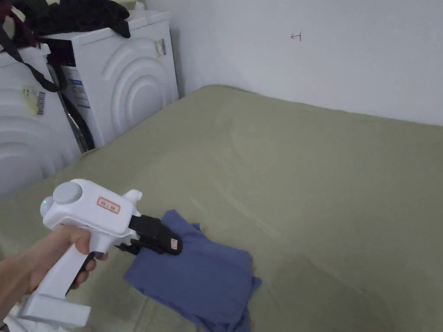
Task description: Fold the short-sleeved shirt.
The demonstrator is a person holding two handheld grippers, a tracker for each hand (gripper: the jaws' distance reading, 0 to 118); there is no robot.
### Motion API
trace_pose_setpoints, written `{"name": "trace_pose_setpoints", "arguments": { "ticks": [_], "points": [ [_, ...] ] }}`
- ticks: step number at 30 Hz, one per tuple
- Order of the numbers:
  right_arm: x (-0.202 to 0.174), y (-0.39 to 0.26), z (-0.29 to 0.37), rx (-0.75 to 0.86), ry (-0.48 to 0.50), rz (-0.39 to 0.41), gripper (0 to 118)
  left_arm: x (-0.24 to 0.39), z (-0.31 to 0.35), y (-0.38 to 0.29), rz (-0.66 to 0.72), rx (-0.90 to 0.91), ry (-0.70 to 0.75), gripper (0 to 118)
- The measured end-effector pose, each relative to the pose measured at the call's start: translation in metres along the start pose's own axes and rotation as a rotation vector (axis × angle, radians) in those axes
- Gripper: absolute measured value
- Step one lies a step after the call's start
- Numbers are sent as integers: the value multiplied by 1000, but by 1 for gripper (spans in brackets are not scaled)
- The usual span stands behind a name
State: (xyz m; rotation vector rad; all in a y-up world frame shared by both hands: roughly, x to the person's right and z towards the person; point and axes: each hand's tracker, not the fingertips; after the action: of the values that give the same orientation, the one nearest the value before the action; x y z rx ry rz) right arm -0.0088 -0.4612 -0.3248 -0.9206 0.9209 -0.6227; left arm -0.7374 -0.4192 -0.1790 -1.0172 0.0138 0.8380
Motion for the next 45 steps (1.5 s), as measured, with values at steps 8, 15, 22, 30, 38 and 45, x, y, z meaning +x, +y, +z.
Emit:
{"name": "trace_pose_setpoints", "arguments": {
  "ticks": [8, 15, 22, 30, 38, 45],
  "points": [
    [-1, -3, -19, -18, -40, -6, 2, -5, 17, 41, 0, -43, 52, 81],
    [-3, 2, -11, -19, 1, 9, 2, 39, 47, 2, -29, 151, 135, 118],
    [-30, 22, 33, 78, 33, 99, 2, 133, 26, -66, -169, 240, 19, 113],
    [-109, 24, 74, 377, -350, 413, 2, 320, -47, -202, -458, 575, 28, 2],
    [-172, -10, 89, 668, -682, 744, 2, 424, -92, -294, -665, 930, 253, 3],
    [-177, -16, 108, 707, -678, 762, 2, 436, -83, -314, -729, 927, 275, 3]
  ]
}}
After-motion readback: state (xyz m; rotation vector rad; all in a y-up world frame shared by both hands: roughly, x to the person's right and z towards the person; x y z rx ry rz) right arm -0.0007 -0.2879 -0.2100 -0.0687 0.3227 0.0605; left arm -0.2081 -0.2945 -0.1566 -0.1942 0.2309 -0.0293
